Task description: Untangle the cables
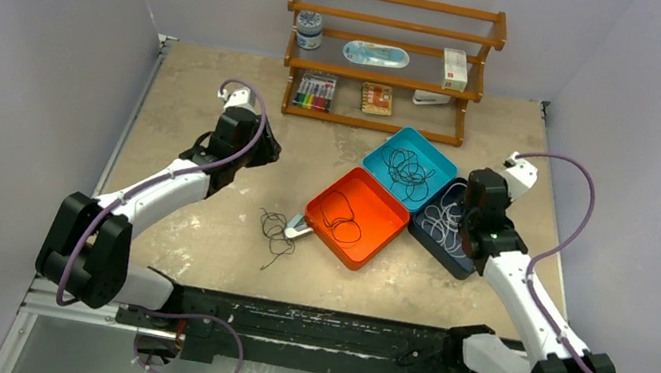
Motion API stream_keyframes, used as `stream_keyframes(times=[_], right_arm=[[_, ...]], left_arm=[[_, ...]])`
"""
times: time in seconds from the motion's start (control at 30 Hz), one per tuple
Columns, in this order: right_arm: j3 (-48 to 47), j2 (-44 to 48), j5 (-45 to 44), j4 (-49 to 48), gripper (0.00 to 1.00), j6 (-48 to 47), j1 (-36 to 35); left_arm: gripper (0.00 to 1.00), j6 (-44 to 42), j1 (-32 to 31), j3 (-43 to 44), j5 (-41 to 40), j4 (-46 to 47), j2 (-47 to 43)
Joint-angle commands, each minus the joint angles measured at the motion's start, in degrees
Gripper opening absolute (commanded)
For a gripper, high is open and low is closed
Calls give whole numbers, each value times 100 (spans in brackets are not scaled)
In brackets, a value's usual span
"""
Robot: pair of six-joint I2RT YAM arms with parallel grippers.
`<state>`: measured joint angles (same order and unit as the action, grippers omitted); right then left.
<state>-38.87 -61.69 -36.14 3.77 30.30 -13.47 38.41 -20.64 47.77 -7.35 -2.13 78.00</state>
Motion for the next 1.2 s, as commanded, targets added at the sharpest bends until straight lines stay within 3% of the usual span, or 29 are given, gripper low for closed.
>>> stream_keyframes(times=[0.0,0.3,0.53,0.77,1.17], right_arm=[[-200,512,246,-468,41,-449,20],[-166,961,2271,-1578,45,-1021,20],[-554,406,3307,-1741,51,-1664,20],[-546,78,3667,-1910,53,-1691,16],[-600,-205,4054,-1923,54,-1744,12]], left_arm=[[42,43,30,173,-51,125,-81],[42,95,21,18,85,-163,-227],[47,187,-136,-483,-11,-755,-749],[51,243,-1015,-850,-459,-1289,-1098],[54,-121,-1279,-940,-604,-1997,-1069]])
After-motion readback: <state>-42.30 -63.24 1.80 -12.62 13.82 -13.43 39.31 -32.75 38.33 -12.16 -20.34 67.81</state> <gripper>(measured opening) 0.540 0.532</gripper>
